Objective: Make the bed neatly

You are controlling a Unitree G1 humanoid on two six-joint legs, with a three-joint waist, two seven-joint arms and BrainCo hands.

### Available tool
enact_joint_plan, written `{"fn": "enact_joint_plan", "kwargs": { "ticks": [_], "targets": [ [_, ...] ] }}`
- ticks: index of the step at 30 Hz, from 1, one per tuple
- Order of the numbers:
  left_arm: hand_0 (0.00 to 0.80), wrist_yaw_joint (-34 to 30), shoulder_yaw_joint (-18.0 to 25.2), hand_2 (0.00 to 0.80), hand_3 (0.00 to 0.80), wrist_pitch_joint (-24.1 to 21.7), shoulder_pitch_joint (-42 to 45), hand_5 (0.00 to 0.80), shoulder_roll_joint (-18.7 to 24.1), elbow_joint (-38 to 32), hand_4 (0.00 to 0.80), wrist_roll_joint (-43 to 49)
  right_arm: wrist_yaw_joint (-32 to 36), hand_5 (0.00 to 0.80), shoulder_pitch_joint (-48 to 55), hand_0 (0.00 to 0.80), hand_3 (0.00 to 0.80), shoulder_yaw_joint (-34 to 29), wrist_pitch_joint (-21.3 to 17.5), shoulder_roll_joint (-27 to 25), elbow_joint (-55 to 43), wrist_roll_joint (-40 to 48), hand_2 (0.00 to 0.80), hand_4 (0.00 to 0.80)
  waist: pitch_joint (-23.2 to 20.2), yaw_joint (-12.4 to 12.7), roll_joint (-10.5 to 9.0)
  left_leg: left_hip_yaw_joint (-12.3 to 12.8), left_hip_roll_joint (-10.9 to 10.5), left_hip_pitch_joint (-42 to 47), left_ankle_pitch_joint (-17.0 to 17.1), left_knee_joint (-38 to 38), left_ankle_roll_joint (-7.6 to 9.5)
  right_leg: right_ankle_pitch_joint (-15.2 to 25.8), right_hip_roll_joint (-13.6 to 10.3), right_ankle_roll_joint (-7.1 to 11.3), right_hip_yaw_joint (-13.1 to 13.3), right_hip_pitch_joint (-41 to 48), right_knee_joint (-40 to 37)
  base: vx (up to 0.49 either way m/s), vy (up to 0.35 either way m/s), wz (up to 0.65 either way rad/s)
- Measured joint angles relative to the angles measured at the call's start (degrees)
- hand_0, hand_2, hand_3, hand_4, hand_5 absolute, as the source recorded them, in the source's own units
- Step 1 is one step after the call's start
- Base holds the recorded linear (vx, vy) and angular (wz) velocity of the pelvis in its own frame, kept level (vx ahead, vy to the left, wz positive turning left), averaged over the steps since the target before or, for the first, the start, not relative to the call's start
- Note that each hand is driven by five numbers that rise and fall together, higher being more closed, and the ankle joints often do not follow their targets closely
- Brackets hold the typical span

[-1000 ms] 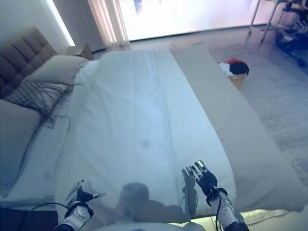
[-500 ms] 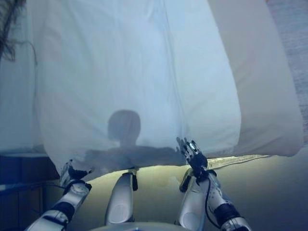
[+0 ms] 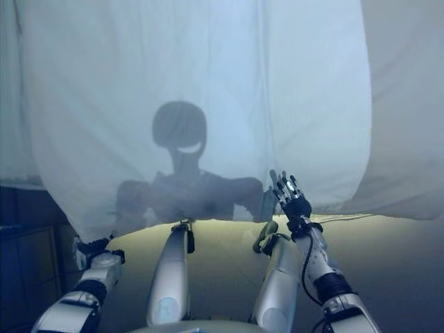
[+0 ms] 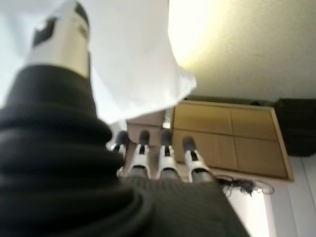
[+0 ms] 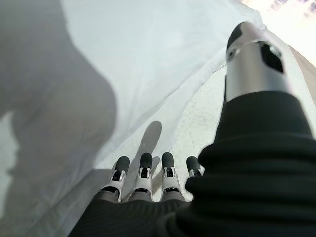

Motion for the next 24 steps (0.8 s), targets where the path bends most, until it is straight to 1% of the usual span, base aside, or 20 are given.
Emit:
{"fn": "enact_joint_plan", "kwargs": {
  "ticks": [3,5,7,9,11,15,21,24],
  "targets": [
    [0.0,0.93,0.09,0.0,0.0,-0.02,-1.55,0.0,0.57,-0.18,0.0,-3.75,-0.01,0.0,-0.06,0.0,0.0,-0.72,-0.35,-0.96,0.04,0.07,0.0,0.0,0.29,-0.2,-0.57,-0.59,0.02,-2.76,-0.24,2.02,-0.34,-0.39,-0.14,-0.26,0.49,-2.46,1.82,-0.034,0.097,0.04],
    [0.0,1.01,0.27,0.0,0.0,-0.3,-1.99,0.0,0.61,-0.19,0.0,-7.41,0.13,0.0,-0.08,0.0,0.0,-2.48,-0.75,-1.12,0.11,0.07,0.0,0.0,0.3,-0.33,-0.59,-0.7,-0.04,-4.37,-0.31,2.82,-0.43,-0.49,-0.22,-0.01,0.87,-4.03,2.44,-0.018,0.109,0.0],
    [0.0,0.99,1.7,0.0,0.0,-0.89,-2.44,0.0,0.64,-0.07,0.0,-10.41,0.57,0.0,-0.24,0.0,0.0,-3.52,-1.15,-1.39,0.46,0.07,0.0,0.0,0.3,-0.61,-0.6,-1.14,-0.35,-6.0,-0.38,4.29,-0.52,-0.49,-0.28,-0.03,1.45,-5.42,3.36,-0.004,0.092,0.04],
    [0.0,0.83,1.97,0.0,0.0,-1.57,-2.77,0.0,1.22,0.17,0.0,-12.77,1.17,0.0,-0.53,0.0,0.0,-4.53,-1.24,-1.74,0.88,0.07,0.0,0.0,0.31,-0.91,-0.6,-1.44,-0.4,-8.05,-1.38,6.84,-0.59,-0.73,-0.35,-0.17,2.18,-7.07,4.89,0.008,0.073,0.0],
    [0.0,0.69,3.17,0.0,0.0,-2.23,-3.15,0.0,2.02,0.17,0.0,-13.73,1.94,0.0,-1.05,0.0,0.0,-4.54,-1.25,-2.6,0.91,0.05,0.0,0.0,0.3,-1.7,-0.61,-2.08,-0.37,-10.86,-2.98,10.75,-0.35,-1.15,-0.57,-0.04,2.64,-8.98,7.02,0.011,0.09,-0.03],
    [0.0,0.64,3.72,0.0,0.0,-2.41,-4.72,0.0,2.59,0.03,0.0,-13.95,2.66,0.0,-1.31,0.0,0.0,-6.51,-1.25,-3.22,0.93,0.05,0.0,0.0,0.3,-1.97,-0.61,-2.16,-0.18,-14.82,-6.02,16.86,0.23,-1.68,-0.78,0.56,4.51,-12.15,10.18,0.01,0.099,-0.1],
    [0.0,0.76,3.75,0.0,0.0,-2.36,-6.04,0.0,4.37,-1.12,0.0,-15.26,4.95,0.0,-1.35,0.0,0.0,-6.99,-1.25,-3.78,0.99,0.06,0.0,0.0,0.15,-2.5,-0.77,-2.86,-0.46,-19.37,-6.42,20.79,0.36,-2.01,-0.89,0.26,5.84,-16.42,12.9,0.01,0.093,0.0],
    [0.0,0.84,3.76,0.0,0.0,-2.34,-6.18,0.0,5.34,-1.39,0.0,-15.3,6.08,0.0,-1.67,0.0,0.0,-7.44,-1.48,-4.4,0.88,0.04,0.0,0.0,0.1,-3.25,-0.72,-3.21,-0.51,-22.94,-7.66,24.98,0.87,-2.39,-0.97,0.17,7.06,-19.88,15.9,-0.024,0.104,-0.02]
  ]
}}
